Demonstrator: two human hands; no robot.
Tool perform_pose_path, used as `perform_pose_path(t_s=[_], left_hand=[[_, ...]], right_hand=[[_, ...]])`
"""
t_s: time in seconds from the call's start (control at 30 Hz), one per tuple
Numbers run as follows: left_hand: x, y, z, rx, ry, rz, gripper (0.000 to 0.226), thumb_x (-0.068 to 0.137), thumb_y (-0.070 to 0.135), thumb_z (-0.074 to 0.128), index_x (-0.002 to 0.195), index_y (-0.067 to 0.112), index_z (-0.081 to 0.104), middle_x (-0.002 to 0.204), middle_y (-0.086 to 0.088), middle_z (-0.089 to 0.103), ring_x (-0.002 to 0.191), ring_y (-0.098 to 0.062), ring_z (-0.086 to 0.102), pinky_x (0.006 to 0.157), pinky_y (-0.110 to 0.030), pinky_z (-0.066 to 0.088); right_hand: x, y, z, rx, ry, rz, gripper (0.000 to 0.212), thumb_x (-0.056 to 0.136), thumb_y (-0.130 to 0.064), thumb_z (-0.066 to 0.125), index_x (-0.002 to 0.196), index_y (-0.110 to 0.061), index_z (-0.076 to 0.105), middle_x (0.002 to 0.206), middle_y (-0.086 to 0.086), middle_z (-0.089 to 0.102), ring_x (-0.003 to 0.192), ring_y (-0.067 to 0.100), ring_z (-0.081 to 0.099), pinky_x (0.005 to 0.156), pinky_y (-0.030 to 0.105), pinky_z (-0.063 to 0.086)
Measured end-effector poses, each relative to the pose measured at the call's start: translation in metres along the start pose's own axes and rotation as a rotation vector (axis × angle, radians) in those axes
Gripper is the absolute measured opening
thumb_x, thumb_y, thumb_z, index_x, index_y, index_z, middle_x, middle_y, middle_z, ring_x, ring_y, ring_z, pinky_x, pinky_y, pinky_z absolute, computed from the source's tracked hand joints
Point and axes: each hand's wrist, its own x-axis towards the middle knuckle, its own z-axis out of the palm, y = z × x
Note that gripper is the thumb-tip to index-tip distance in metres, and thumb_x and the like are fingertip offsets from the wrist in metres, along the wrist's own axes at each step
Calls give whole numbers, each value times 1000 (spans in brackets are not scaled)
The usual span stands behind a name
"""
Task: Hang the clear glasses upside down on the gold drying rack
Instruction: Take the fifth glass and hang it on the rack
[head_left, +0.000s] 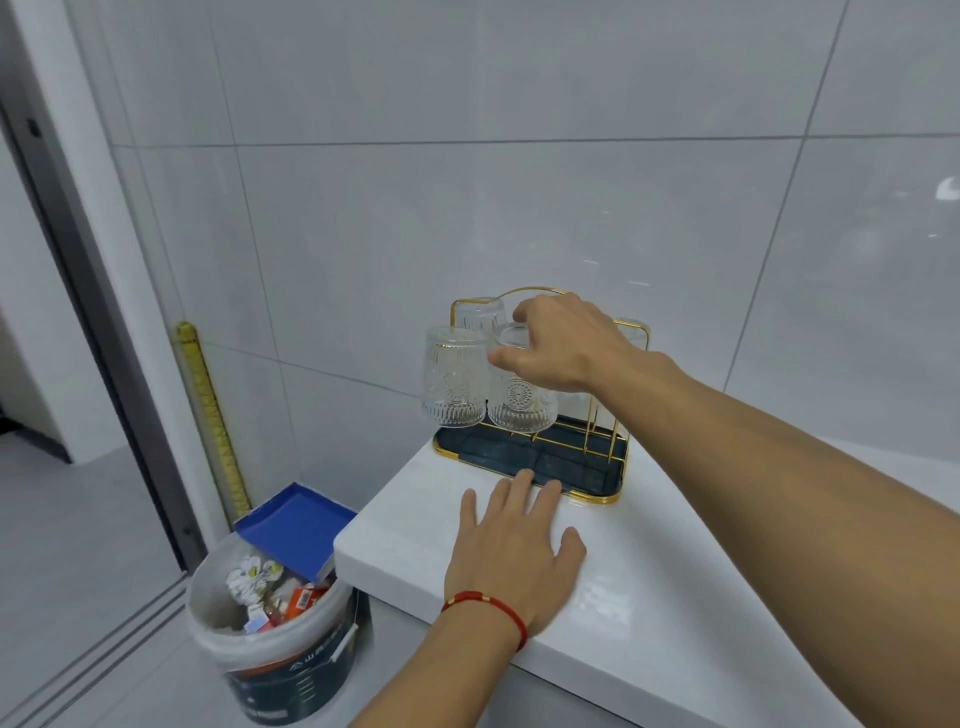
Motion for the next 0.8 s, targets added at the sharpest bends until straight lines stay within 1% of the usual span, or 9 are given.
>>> perform_pose_path(t_s=[0.17,0.3,0.37,0.4,0.5,0.57,0.67,0.73,0.8], left_hand=[[-1,0,0,-2,7,0,59,99,48,26,156,32,25,169,0,19,154,-17,15,125,-54,5],[-4,1,-3,2,5,7,57,101,44,27,157,33,24,170,1,17,154,-17,14,126,-53,6],[-7,2,-5,6,19,32,56,101,40,27,156,32,27,169,1,20,154,-18,17,126,-52,9],[-8,2,-6,-2,39,52,55,100,38,29,154,31,31,168,1,23,153,-18,20,126,-50,11],[-12,4,-9,-2,84,80,50,100,39,34,148,30,43,165,2,34,149,-18,29,124,-43,21],[-14,12,-8,52,58,35,54,99,49,30,150,33,39,167,3,28,152,-20,24,124,-46,18],[-14,46,-1,17,0,52,59,97,60,26,153,42,32,170,6,17,157,-22,11,126,-50,9],[-12,83,6,-47,-13,126,68,90,66,14,153,46,30,171,7,16,157,-21,8,126,-50,9],[-9,123,14,-93,-26,202,78,83,66,4,154,44,28,170,7,18,157,-20,9,126,-50,11]], right_hand=[[-1,2,11,-42,-44,-11,68,85,-66,50,120,-11,68,124,13,70,113,35,63,90,46,54],[-12,3,8,-101,-35,-60,69,92,-66,44,133,-13,62,136,12,62,125,34,57,94,47,50],[-26,5,2,-120,83,-141,61,98,-58,43,136,-13,60,136,11,60,126,31,55,97,45,48],[-35,7,-2,-95,174,-184,54,99,-51,44,134,-14,61,133,8,62,123,29,56,95,42,47],[-72,18,-9,28,408,-259,34,97,-32,50,118,-14,69,114,4,67,103,26,63,79,36,50],[-102,35,-6,68,498,-263,27,92,-25,51,108,-13,70,105,3,67,90,25,64,69,38,53],[-154,75,7,108,477,-150,20,90,-13,56,104,-15,70,103,-1,66,83,21,64,65,36,53],[-189,108,17,143,430,-6,24,90,-7,55,106,-19,68,106,-7,64,79,12,58,66,31,51],[-221,143,27,179,403,163,28,91,-6,53,107,-24,67,109,-14,63,77,2,52,68,27,49]])
